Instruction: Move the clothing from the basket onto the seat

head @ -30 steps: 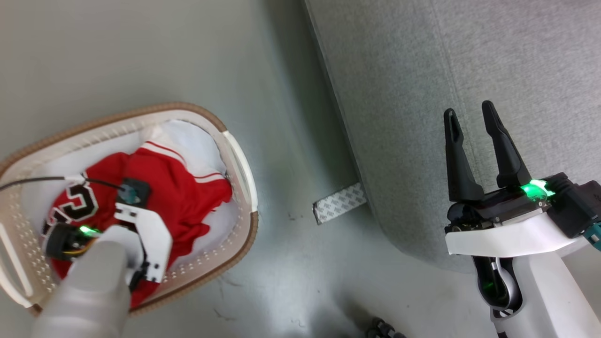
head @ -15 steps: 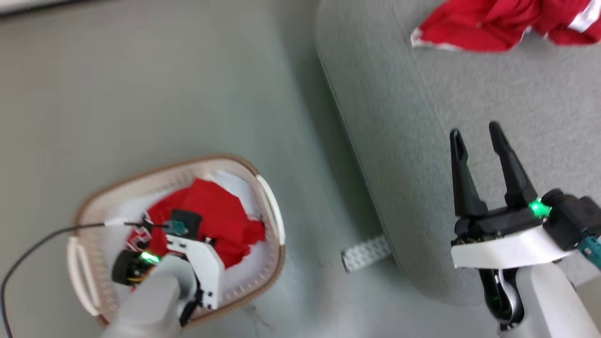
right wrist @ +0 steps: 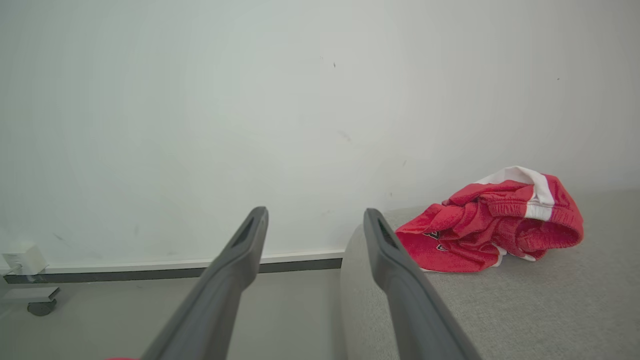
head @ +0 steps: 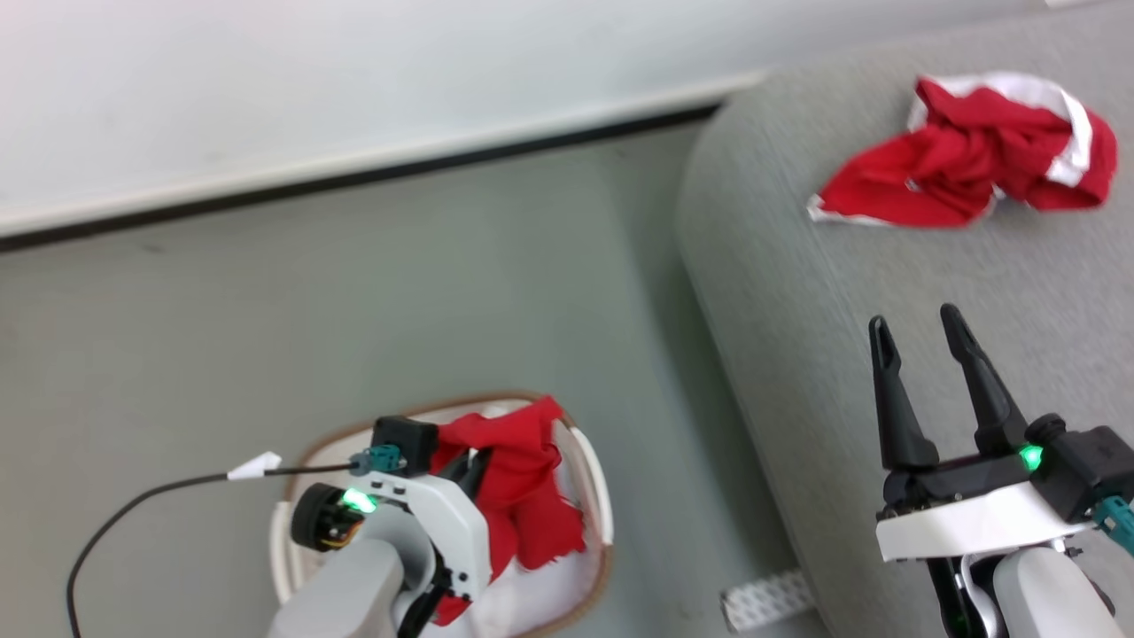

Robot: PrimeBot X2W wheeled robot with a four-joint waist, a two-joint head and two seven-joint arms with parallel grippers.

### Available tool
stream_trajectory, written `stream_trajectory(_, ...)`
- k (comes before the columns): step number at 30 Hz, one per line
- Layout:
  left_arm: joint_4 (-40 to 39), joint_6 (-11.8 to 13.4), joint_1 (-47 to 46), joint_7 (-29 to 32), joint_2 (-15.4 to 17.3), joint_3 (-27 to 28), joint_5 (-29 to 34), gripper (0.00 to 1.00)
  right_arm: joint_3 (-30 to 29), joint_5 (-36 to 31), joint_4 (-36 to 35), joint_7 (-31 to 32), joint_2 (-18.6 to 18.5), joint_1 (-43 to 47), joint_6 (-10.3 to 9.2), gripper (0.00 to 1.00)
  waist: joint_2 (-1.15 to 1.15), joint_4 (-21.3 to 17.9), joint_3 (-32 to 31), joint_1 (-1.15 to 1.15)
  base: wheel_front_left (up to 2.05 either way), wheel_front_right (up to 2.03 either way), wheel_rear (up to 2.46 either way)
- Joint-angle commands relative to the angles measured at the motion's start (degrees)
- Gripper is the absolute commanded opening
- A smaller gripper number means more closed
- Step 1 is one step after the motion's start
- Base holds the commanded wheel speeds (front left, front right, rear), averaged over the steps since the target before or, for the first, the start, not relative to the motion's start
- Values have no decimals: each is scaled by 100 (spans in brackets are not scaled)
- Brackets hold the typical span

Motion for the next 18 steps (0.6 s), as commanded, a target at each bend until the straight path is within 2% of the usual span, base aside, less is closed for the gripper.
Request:
stream_trajectory(1,-97,11,100,-87,5,-69,-120,0,12,-31,32,0,-51,110,-13,100,0,337,-374,1,0,0,0)
stream_trajectory(9,-739,11,142,-277,122,-214,-339,0,57,35,95,0,-134,357,-13,100,0,713,-806,1,0,0,0)
stream_trajectory(18,-2153,162,347,-290,355,328,-27,0,247,98,207,0,-135,549,-13,100,0,959,-1178,1,0,0,0)
